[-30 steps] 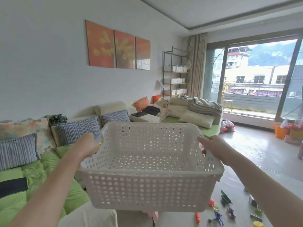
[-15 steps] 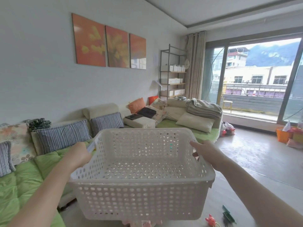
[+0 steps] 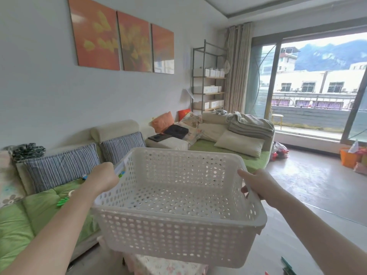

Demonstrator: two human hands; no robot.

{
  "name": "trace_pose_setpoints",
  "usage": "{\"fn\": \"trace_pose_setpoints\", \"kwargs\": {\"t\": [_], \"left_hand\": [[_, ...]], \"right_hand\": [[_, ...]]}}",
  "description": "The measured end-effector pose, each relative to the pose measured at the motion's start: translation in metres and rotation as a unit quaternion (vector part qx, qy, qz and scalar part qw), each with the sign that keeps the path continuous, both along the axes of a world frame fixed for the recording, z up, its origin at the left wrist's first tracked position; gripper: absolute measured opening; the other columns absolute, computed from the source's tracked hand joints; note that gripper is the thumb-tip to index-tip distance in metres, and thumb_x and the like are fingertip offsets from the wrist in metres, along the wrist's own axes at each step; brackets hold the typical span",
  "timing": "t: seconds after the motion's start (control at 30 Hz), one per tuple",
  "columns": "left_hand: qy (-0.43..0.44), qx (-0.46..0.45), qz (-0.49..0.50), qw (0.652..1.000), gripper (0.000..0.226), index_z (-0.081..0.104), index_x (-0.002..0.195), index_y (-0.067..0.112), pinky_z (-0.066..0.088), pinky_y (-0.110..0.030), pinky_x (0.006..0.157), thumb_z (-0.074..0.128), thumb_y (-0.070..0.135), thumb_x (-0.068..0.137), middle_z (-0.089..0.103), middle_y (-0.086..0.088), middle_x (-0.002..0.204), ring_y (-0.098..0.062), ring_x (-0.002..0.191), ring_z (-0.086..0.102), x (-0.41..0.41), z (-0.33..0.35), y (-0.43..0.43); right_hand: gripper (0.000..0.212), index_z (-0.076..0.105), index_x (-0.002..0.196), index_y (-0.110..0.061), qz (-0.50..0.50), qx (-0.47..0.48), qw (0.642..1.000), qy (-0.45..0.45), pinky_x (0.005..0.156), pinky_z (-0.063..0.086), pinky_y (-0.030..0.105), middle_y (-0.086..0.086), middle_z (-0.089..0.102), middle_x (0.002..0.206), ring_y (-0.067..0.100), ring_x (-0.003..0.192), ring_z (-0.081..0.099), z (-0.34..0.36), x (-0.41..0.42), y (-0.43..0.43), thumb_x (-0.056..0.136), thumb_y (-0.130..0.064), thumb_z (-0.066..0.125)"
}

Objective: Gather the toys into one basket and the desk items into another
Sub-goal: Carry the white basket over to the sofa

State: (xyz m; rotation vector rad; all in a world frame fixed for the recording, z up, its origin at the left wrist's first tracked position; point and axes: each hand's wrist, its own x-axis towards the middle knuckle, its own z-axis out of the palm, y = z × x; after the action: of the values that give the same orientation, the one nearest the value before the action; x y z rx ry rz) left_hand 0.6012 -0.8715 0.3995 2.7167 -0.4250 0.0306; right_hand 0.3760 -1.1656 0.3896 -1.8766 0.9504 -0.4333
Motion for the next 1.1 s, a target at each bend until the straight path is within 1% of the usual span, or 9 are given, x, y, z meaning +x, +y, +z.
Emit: {"fn": "trace_pose_setpoints", "kwargs": {"t": [0.07,0.2,0.33,0.4,0.5,0.57,0.73,0.9,1.1], "left_hand": [[0.007,0.001,0.000,1.000,0.022,0.038,0.068,0.010,0.028,-0.027,0.050,0.046,0.005,0.088,0.038,-0.007,0.067,-0.018,0.054,0.034,0.024,-0.005,-0.015],[0.022,0.000,-0.003,1.000,0.021,0.038,0.069,0.010,0.029,-0.029,0.051,0.048,0.004,0.087,0.038,-0.008,0.068,-0.020,0.056,0.036,0.063,-0.014,-0.039],[0.014,0.018,-0.004,1.000,0.021,0.040,0.070,0.010,0.025,-0.028,0.050,0.047,0.003,0.088,0.035,-0.007,0.065,-0.019,0.053,0.032,0.103,-0.024,-0.067],[0.013,0.028,-0.001,1.000,0.018,0.041,0.073,0.009,0.024,-0.028,0.049,0.045,0.003,0.089,0.035,-0.007,0.064,-0.018,0.051,0.031,0.122,-0.029,-0.080],[0.004,0.036,0.007,0.999,0.006,0.045,0.083,0.005,0.031,-0.029,0.050,0.044,0.002,0.088,0.042,-0.009,0.067,-0.021,0.053,0.040,0.150,-0.044,-0.097],[0.006,0.038,0.009,0.999,0.005,0.047,0.090,0.003,0.038,-0.032,0.052,0.043,0.003,0.089,0.048,-0.012,0.072,-0.024,0.057,0.048,0.166,-0.060,-0.108],[0.009,0.065,0.029,0.997,0.015,0.052,0.099,-0.003,0.036,-0.034,0.055,0.040,0.002,0.091,0.043,-0.011,0.069,-0.028,0.063,0.046,0.204,-0.099,-0.129],[-0.002,0.104,0.044,0.994,0.014,0.050,0.097,-0.002,0.035,-0.035,0.059,0.037,0.000,0.091,0.042,-0.012,0.068,-0.027,0.062,0.043,0.242,-0.130,-0.147],[0.015,0.117,0.048,0.992,0.020,0.053,0.106,0.000,0.043,-0.040,0.072,0.040,0.002,0.091,0.056,-0.020,0.096,-0.035,0.089,0.055,0.283,-0.188,-0.165]], "right_hand": [[0.034,0.061,0.084,-0.006,-0.004,-0.004,1.000,0.011,0.062,0.057,0.037,0.011,0.068,0.063,0.025,0.055,0.060,-0.009,0.020,-0.012,0.089,-0.038,0.053],[0.028,0.058,0.074,-0.007,-0.004,0.003,1.000,0.029,0.057,0.055,0.032,0.009,0.064,0.056,0.023,0.047,0.059,-0.017,0.056,-0.033,0.089,-0.030,0.053],[0.022,0.059,0.078,-0.009,0.015,-0.006,0.998,0.064,0.077,0.058,0.043,0.003,0.065,0.047,0.027,0.052,0.066,-0.024,0.096,-0.060,0.086,-0.028,0.053],[0.021,0.056,0.078,-0.005,0.031,0.005,0.997,0.069,0.068,0.059,0.039,0.005,0.064,0.045,0.027,0.050,0.065,-0.029,0.113,-0.071,0.088,-0.023,0.052],[0.016,0.053,0.089,0.003,0.047,0.022,0.996,0.076,0.039,0.051,0.025,0.013,0.062,0.055,0.018,0.034,0.058,-0.041,0.136,-0.082,0.090,-0.012,0.051],[0.012,0.051,0.094,0.004,0.051,0.021,0.995,0.086,0.034,0.047,0.021,0.015,0.060,0.060,0.014,0.030,0.055,-0.054,0.154,-0.088,0.089,-0.007,0.049],[0.012,0.049,0.079,0.001,0.047,0.047,0.991,0.114,0.031,0.045,0.020,0.016,0.059,0.061,0.013,0.027,0.054,-0.096,0.198,-0.099,0.089,-0.005,0.046],[0.022,0.048,0.107,0.005,0.029,0.099,0.986,0.129,0.034,0.049,0.024,0.014,0.060,0.059,0.014,0.028,0.054,-0.143,0.231,-0.102,0.088,-0.007,0.048],[0.023,0.050,0.107,0.007,0.003,0.145,0.978,0.153,0.041,0.055,0.032,0.018,0.061,0.067,0.021,0.040,0.060,-0.213,0.254,-0.092,0.090,-0.007,0.044]]}}
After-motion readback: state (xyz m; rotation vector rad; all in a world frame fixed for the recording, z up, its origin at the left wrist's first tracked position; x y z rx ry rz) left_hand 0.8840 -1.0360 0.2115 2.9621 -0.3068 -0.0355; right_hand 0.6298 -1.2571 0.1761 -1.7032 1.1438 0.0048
